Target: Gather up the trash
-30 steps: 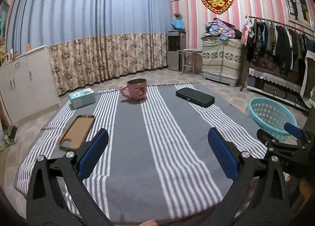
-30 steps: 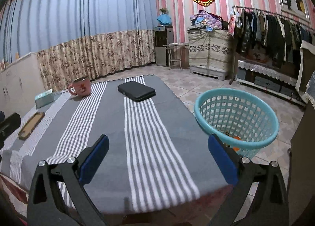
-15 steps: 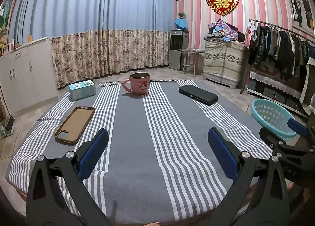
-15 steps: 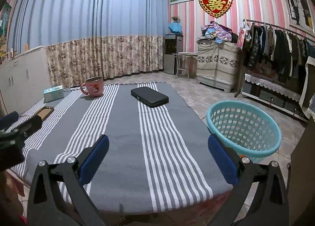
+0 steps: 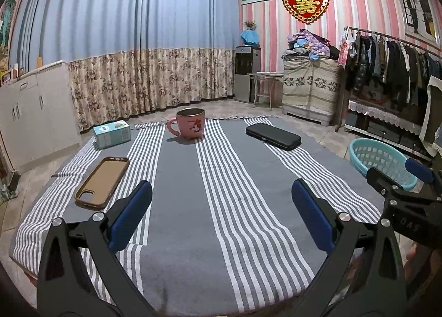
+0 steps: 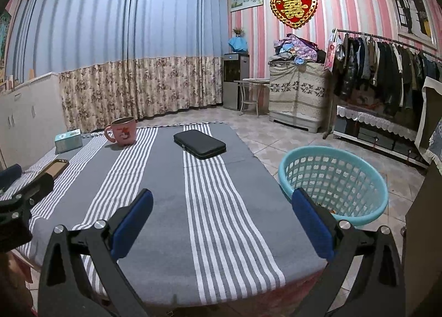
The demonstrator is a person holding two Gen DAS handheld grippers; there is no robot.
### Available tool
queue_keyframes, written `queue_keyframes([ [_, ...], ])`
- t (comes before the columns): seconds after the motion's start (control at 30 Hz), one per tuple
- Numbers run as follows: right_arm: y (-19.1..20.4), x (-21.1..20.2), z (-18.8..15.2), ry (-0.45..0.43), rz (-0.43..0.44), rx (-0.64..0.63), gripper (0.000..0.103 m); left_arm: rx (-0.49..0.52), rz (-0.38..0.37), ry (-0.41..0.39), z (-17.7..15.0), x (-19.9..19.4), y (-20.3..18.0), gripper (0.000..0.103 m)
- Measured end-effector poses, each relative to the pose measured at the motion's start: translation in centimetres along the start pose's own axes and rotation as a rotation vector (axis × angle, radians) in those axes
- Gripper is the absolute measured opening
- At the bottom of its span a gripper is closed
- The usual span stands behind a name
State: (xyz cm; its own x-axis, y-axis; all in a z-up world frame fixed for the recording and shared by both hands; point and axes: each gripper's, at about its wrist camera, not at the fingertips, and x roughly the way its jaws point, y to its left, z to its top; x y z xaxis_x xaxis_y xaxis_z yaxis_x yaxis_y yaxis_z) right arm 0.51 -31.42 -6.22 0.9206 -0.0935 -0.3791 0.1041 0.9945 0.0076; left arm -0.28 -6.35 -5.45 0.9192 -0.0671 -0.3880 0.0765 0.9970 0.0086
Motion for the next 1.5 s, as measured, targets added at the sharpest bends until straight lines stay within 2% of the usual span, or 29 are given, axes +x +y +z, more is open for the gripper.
queue_keyframes([
  [1.5,0.13,-0.15,0.04,-0.003,0.008,0.003,0.098,-0.005,0.007,-0.011,0.65,-0.56,0.87,0.098],
])
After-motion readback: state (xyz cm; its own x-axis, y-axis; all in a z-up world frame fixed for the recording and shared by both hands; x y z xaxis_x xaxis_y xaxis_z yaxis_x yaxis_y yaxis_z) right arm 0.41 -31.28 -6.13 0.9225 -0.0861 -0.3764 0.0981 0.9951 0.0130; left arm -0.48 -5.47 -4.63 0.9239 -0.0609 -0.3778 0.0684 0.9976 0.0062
